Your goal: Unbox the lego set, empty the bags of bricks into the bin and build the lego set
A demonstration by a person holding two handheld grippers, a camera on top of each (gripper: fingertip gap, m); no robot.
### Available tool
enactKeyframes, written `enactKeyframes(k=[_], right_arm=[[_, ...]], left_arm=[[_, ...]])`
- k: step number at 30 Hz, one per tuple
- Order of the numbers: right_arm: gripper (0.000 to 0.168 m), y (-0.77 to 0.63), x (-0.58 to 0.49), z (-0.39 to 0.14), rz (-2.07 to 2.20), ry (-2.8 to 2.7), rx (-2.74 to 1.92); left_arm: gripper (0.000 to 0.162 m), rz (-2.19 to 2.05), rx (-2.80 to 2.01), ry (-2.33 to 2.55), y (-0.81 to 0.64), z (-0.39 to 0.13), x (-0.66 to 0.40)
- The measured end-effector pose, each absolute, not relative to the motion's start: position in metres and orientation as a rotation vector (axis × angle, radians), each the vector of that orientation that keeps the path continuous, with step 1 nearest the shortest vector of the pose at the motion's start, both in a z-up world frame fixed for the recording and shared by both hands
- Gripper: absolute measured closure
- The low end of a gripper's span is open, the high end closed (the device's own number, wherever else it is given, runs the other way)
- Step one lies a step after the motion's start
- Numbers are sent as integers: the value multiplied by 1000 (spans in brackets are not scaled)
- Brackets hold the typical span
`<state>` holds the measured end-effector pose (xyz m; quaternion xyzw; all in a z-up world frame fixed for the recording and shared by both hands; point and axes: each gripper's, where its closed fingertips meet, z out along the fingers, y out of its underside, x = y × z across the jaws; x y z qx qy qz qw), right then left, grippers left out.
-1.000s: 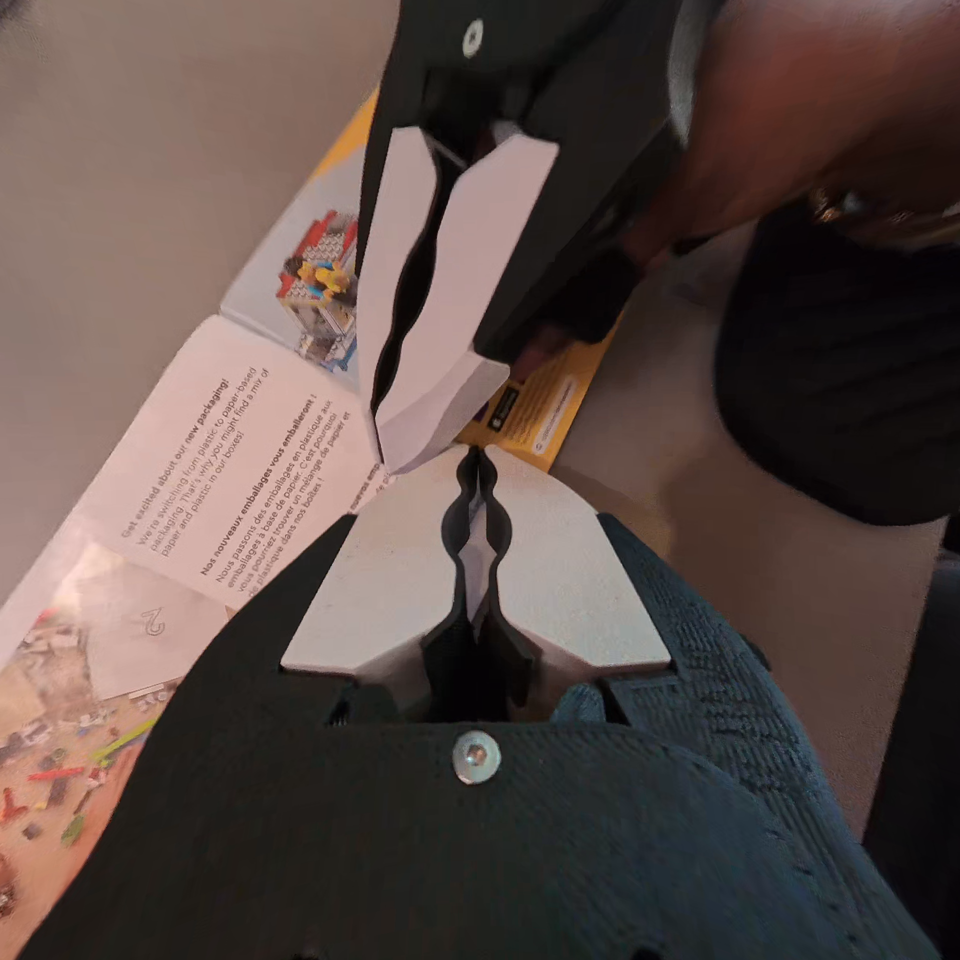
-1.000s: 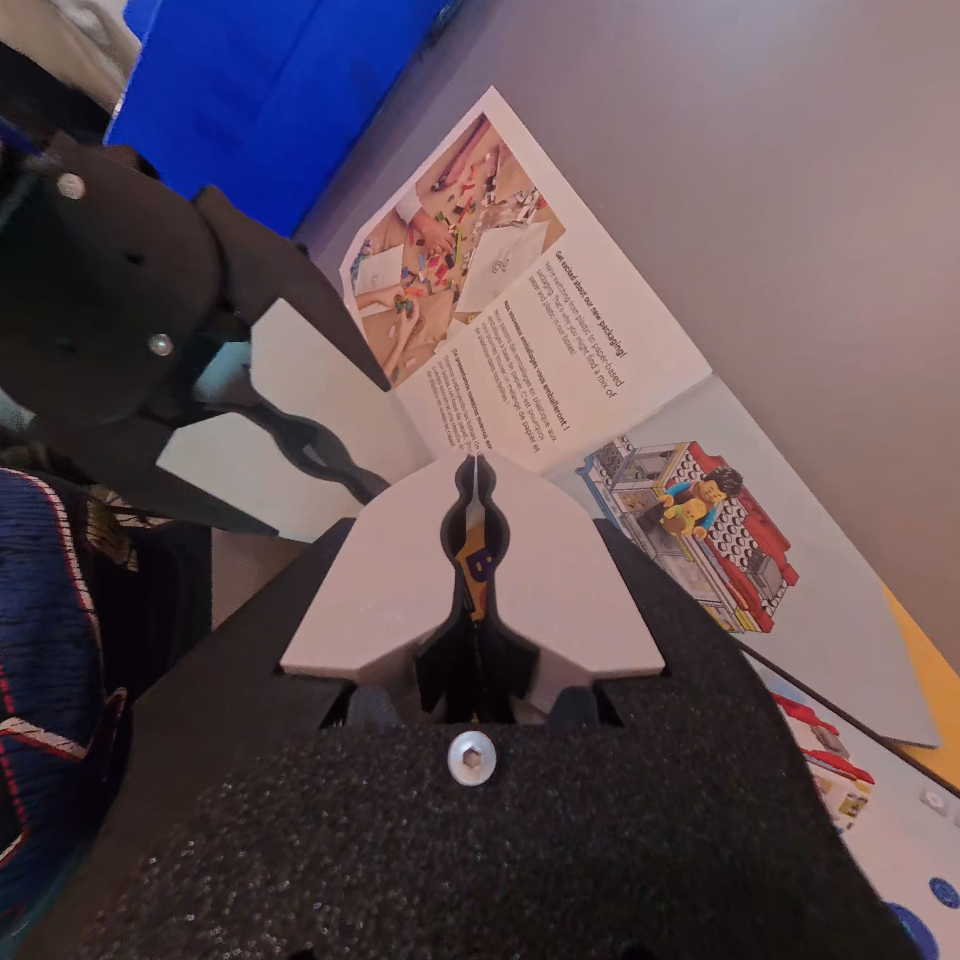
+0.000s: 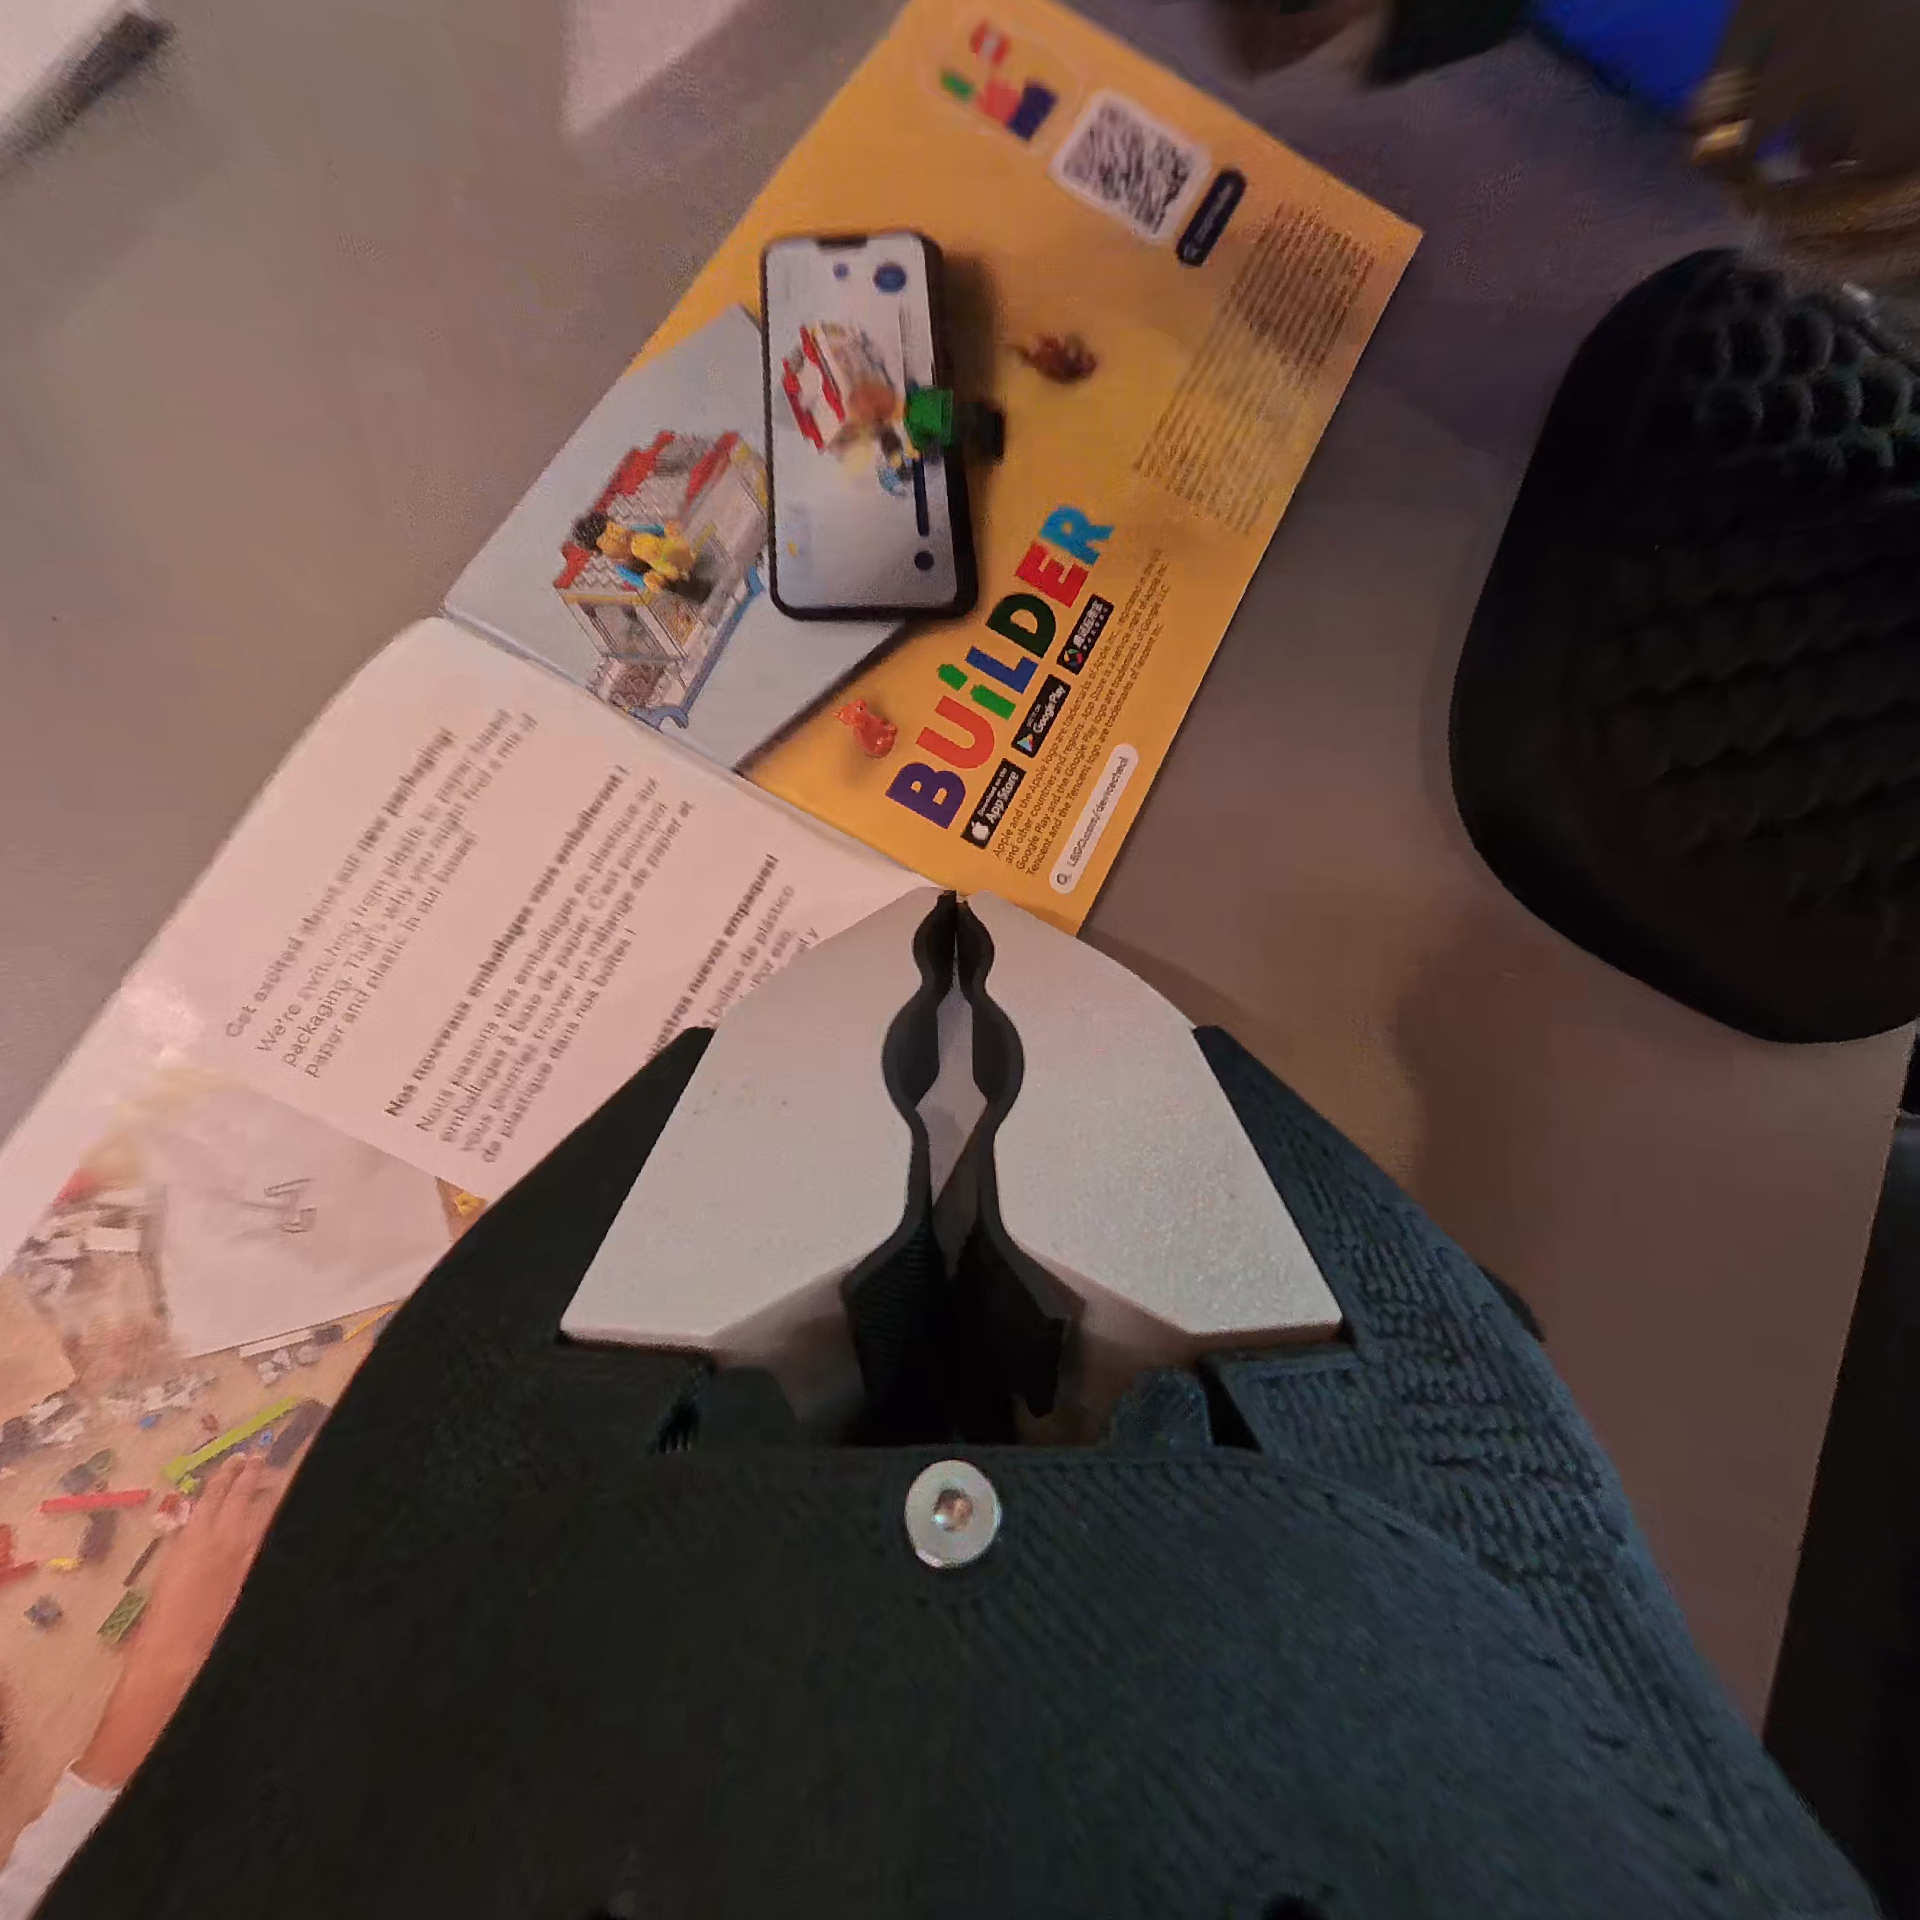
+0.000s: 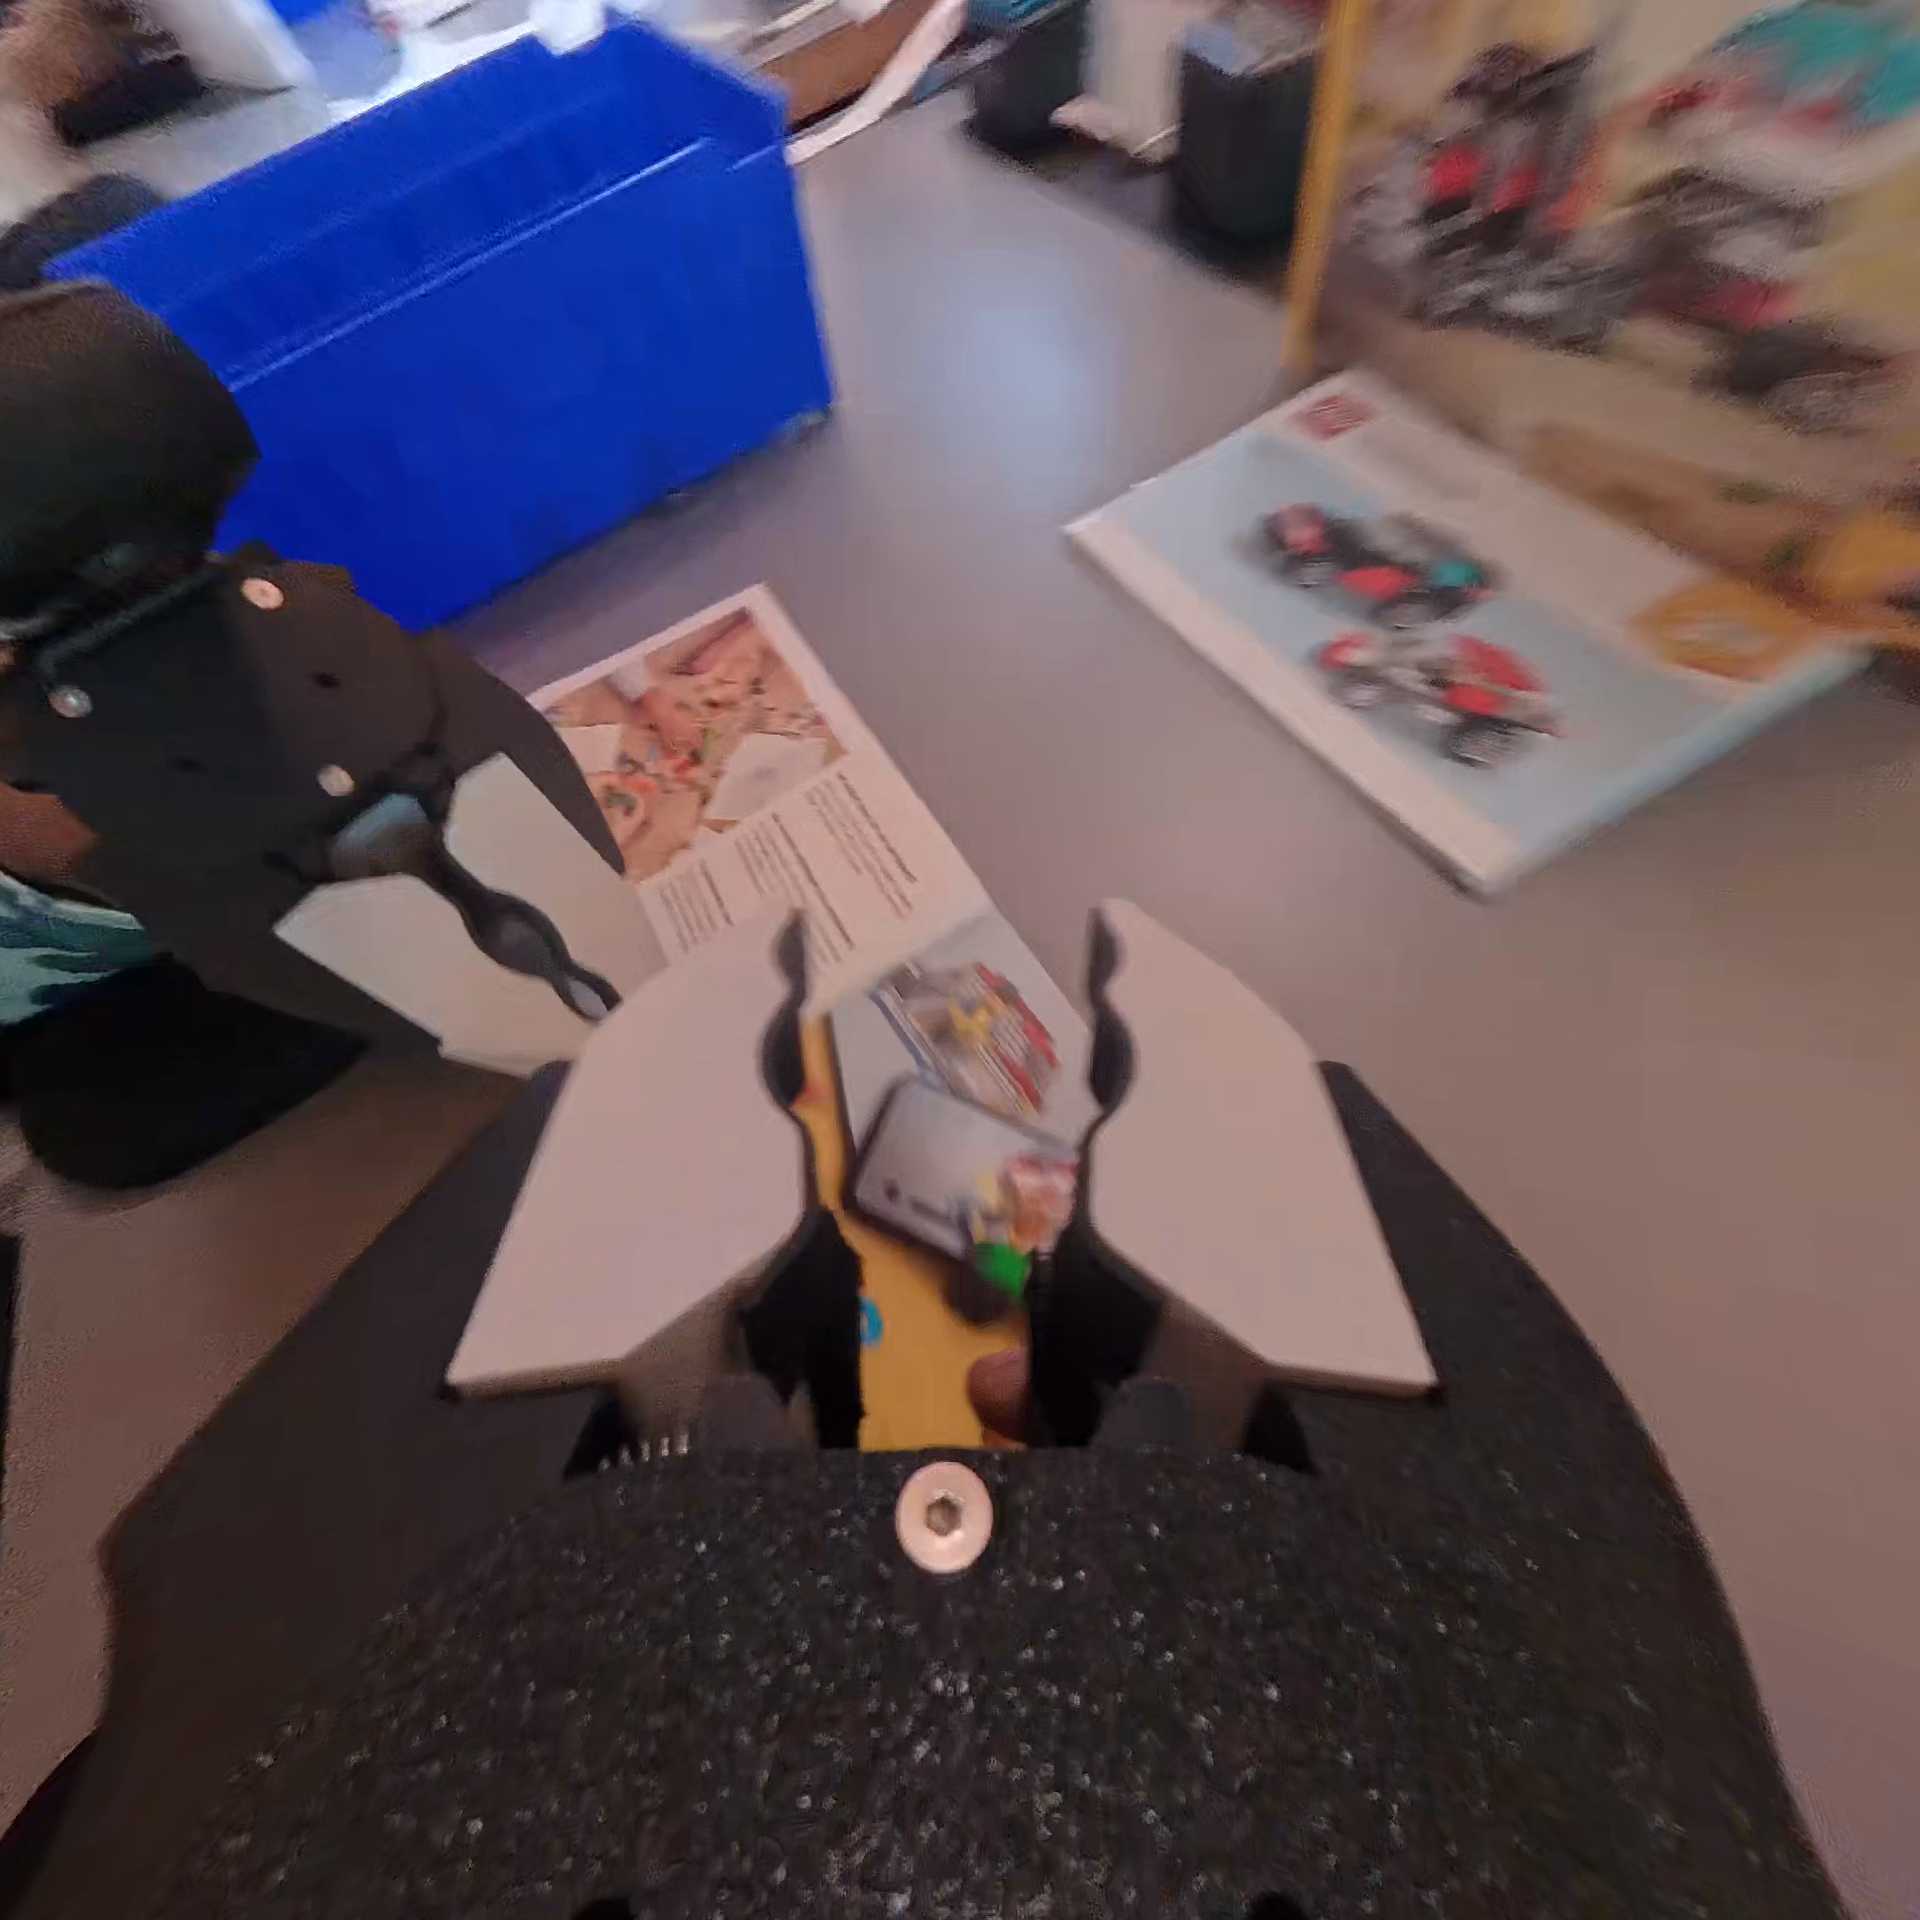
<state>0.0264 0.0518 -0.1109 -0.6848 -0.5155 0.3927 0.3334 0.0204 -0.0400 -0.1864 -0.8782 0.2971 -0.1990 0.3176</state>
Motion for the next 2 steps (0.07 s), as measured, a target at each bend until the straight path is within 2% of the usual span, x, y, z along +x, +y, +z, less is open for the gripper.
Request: enactKeyframes(k=[1, 2], right_arm=[[100, 55, 47, -105, 942, -1283, -1802], [89, 57, 69, -104, 857, -1220, -1836]], left_arm=[[161, -509, -2269, 783, -37, -179, 21], [160, -499, -2222, 784, -33, -171, 21]])
